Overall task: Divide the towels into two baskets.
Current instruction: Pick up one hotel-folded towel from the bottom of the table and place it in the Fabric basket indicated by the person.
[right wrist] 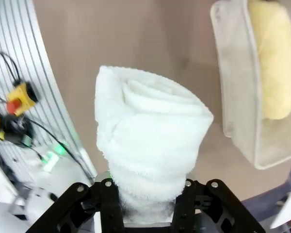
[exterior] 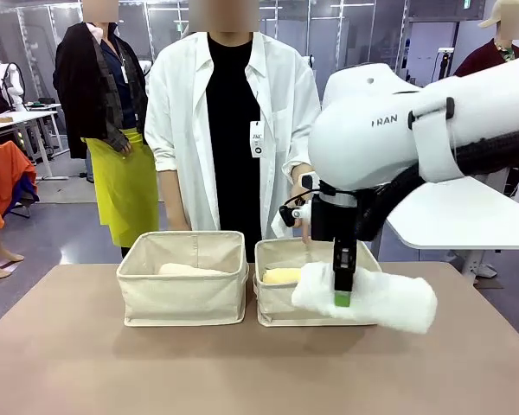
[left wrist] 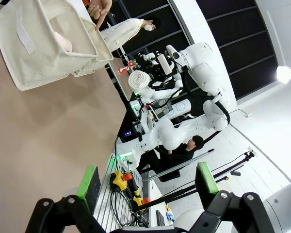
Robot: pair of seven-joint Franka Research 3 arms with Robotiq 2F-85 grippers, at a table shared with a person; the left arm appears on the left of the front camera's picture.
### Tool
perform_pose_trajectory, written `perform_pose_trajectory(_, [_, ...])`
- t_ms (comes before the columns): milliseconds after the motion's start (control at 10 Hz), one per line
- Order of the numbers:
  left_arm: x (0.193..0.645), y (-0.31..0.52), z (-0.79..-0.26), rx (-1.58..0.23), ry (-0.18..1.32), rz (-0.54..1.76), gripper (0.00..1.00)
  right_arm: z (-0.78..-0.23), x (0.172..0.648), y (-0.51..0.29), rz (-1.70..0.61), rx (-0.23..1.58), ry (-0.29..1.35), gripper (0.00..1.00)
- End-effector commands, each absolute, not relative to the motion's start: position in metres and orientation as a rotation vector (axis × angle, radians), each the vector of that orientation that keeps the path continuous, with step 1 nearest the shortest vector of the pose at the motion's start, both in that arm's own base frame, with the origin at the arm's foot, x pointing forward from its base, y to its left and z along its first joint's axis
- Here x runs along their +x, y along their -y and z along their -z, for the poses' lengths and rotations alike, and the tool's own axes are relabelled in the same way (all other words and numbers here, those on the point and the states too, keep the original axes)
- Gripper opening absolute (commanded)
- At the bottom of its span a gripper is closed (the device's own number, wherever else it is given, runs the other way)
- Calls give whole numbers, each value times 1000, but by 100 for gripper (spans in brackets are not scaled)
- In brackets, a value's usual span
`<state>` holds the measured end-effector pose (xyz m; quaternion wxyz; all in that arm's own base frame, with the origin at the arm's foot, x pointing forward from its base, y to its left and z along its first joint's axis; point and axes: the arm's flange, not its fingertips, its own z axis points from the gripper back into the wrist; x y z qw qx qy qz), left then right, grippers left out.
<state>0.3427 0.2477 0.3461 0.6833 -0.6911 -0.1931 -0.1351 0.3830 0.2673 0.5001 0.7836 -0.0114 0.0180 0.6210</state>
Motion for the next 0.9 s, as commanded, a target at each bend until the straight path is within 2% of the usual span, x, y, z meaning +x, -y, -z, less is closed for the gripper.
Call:
perform_pose_trajectory(0, [339, -248, -345, -1548, 438, 306, 100, -497, 371, -239, -1502, -62, 125, 18])
perform_pose_trajectory(100, [339, -248, -345, -1548, 438, 306, 100, -498, 359, -218, -1506, -32, 182, 18])
perform_pose_trajectory(200, [339, -248, -345, -1548, 438, 306, 100, -502, 383, -259, -1438, -69, 4, 18])
perform_pose_trajectory(700, [339, -248, -345, -1548, 438, 306, 100, -502, 383, -259, -1438, -69, 4, 18])
perform_pose_trajectory(800, [339, -248, -345, -1548, 438, 306, 100, -495, 385, -253, -1460, -60, 13, 37])
